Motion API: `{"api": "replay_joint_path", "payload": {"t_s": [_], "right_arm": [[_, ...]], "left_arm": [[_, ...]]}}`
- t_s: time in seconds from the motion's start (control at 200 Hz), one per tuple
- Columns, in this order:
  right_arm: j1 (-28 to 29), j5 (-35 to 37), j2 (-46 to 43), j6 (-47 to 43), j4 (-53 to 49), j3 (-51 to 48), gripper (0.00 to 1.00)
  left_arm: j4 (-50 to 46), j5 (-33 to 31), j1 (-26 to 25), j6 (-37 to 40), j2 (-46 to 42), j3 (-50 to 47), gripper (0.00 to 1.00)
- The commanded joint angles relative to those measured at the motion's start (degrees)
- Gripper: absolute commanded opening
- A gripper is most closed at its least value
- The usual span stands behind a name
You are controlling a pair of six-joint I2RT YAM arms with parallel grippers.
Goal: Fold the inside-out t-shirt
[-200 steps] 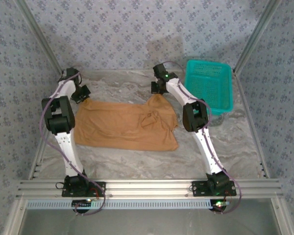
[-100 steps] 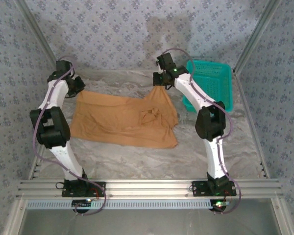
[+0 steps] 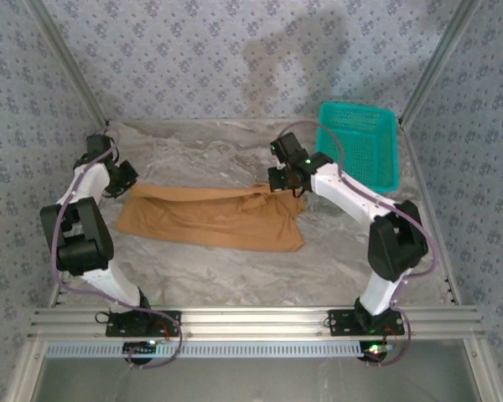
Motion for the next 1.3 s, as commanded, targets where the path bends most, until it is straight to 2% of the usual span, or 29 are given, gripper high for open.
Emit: {"api": "replay_joint_path", "payload": {"t_s": [0.0, 0.21, 0.365, 0.46, 0.535, 0.62, 0.67, 0.695, 0.795, 0.939, 1.039, 1.169, 1.294], "right_arm": [[1.07, 2.51, -5.47, 3.07, 1.75, -5.33, 0.00], [4.76, 4.69, -11.84, 6.04, 1.76, -15.82, 0.00], [7.77, 4.05, -12.12, 10.41, 6.52, -23.65, 0.02], [9.54, 3.68, -11.37, 13.49, 9.24, -27.15, 0.12], [10.69, 4.78, -11.36, 14.87, 8.88, -28.21, 0.33], [11.00, 5.40, -12.56, 15.46, 7.19, -28.00, 0.40], [11.16, 5.72, -13.82, 15.46, 6.23, -27.72, 0.43], [11.22, 5.87, -14.43, 15.46, 5.83, -27.44, 0.44], [11.34, 4.94, -14.74, 14.29, 4.98, -25.19, 0.46], [11.85, 4.85, -8.41, 12.26, 3.27, -19.41, 0.46], [12.50, 4.73, -2.58, 10.08, 2.34, -14.98, 0.47], [15.10, 4.73, 3.45, 7.19, 0.45, -9.24, 0.46], [18.21, 9.81, 7.51, 5.48, -3.26, -6.70, 0.45]], "left_arm": [[2.42, 0.47, 0.59, -0.65, -4.01, -2.20, 0.00], [2.11, -1.52, 1.90, -0.07, -8.34, -7.64, 0.00], [3.79, -1.93, 2.18, -0.49, -10.67, -13.27, 0.00], [5.58, -2.45, 2.17, -1.01, -11.54, -17.91, 0.00], [6.82, -2.42, 2.17, -1.59, -11.76, -20.87, 0.11], [7.82, -2.78, 2.17, -2.09, -13.17, -23.25, 0.23], [7.93, -3.67, 2.08, -2.14, -14.69, -23.85, 0.41], [7.80, -4.07, 2.05, -2.18, -15.58, -23.91, 0.44], [7.29, -5.49, 0.68, -2.09, -19.83, -23.52, 0.45], [8.95, -7.88, -5.86, -2.51, -24.92, -23.73, 0.45], [9.32, -7.69, -8.64, -2.62, -23.84, -23.38, 0.45], [8.25, -6.74, -9.09, -2.30, -20.68, -22.81, 0.42], [8.54, -6.24, -9.21, -2.01, -19.92, -23.39, 0.41]]}}
